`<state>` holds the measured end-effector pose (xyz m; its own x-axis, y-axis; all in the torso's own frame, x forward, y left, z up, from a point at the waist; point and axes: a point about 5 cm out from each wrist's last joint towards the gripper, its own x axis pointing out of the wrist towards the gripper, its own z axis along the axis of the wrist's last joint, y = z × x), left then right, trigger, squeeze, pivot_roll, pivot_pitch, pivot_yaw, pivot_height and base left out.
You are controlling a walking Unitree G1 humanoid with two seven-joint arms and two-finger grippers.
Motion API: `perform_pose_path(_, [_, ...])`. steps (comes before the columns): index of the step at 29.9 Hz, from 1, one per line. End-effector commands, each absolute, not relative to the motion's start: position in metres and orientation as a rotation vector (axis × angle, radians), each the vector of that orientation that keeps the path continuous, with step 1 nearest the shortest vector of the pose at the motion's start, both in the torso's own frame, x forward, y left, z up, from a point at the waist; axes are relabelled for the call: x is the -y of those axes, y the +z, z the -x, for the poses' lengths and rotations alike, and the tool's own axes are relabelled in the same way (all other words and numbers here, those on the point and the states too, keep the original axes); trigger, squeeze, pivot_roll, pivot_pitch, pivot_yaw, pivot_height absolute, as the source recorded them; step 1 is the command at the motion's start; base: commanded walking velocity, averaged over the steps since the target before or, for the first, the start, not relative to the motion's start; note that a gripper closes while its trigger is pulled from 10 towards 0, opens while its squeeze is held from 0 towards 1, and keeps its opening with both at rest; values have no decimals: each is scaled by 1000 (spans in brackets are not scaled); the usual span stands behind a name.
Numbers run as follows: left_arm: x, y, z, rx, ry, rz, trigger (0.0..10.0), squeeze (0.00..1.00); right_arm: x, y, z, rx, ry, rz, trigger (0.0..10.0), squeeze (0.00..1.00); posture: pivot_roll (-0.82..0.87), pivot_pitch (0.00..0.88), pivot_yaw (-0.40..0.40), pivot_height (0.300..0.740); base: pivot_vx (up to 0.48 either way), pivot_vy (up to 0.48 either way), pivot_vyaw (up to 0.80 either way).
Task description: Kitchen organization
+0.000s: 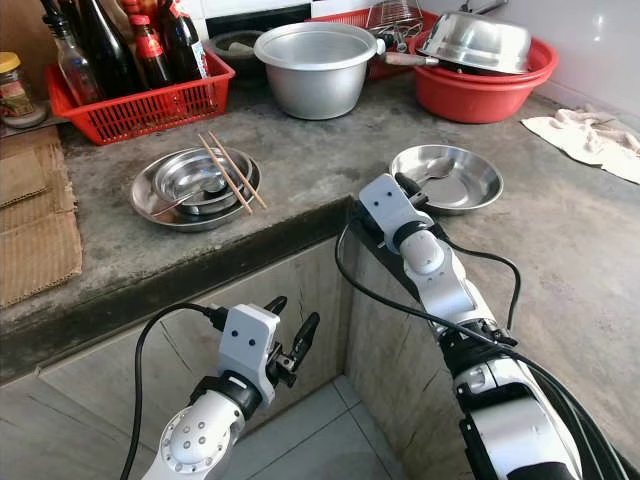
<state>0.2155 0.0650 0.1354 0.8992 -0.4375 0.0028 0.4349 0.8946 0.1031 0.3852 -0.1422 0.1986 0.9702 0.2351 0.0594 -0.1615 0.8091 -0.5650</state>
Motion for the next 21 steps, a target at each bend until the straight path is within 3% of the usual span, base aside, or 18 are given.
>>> perform_pose_path(1, [-66, 140, -215, 31, -437, -74, 10000, 0, 149, 204, -388, 140, 181, 594, 10000, 0, 58, 154, -55, 740, 0, 0, 0])
perform_pose_path(3, [-67, 142, -216, 32, -426, -60, 10000, 0, 150, 205, -390, 144, 175, 589, 9765, 0, 59, 152, -55, 740, 0, 0, 0])
perform_pose_path(4, [-67, 143, -217, 34, -425, -63, 10000, 0, 150, 206, -391, 146, 171, 583, 9176, 0, 60, 151, -55, 740, 0, 0, 0])
perform_pose_path(5, [-67, 143, -217, 35, -426, -67, 10000, 0, 150, 206, -392, 150, 167, 580, 7098, 0, 60, 151, -55, 740, 0, 0, 0])
perform_pose_path(6, [-67, 142, -217, 35, -427, -71, 10000, 0, 151, 207, -393, 154, 159, 575, 2196, 0, 60, 147, -56, 740, 0, 0, 0])
perform_pose_path(7, [-67, 142, -217, 34, -427, -73, 10000, 0, 151, 208, -394, 155, 156, 572, 0, 0, 61, 146, -55, 740, 0, 0, 0])
perform_pose_path(11, [-68, 141, -216, 33, -425, -80, 10000, 0, 153, 210, -395, 157, 145, 557, 0, 0, 61, 142, -55, 740, 0, 0, 0])
perform_pose_path(12, [-67, 141, -217, 33, -424, -80, 10000, 0, 155, 211, -396, 155, 138, 555, 2078, 0, 62, 139, -58, 740, 0, 0, 0])
perform_pose_path(13, [-67, 141, -217, 33, -424, -80, 10000, 0, 155, 212, -396, 154, 136, 555, 2078, 0, 62, 139, -58, 740, 0, 0, 0])
perform_pose_path(14, [-67, 141, -217, 34, -424, -80, 10000, 0, 155, 212, -397, 155, 135, 552, 10000, 0, 60, 137, -56, 740, 0, 0, 0])
perform_pose_path(21, [-67, 142, -218, 37, -425, -82, 10000, 0, 158, 213, -399, 151, 122, 542, 10000, 0, 59, 130, -55, 740, 0, 0, 0])
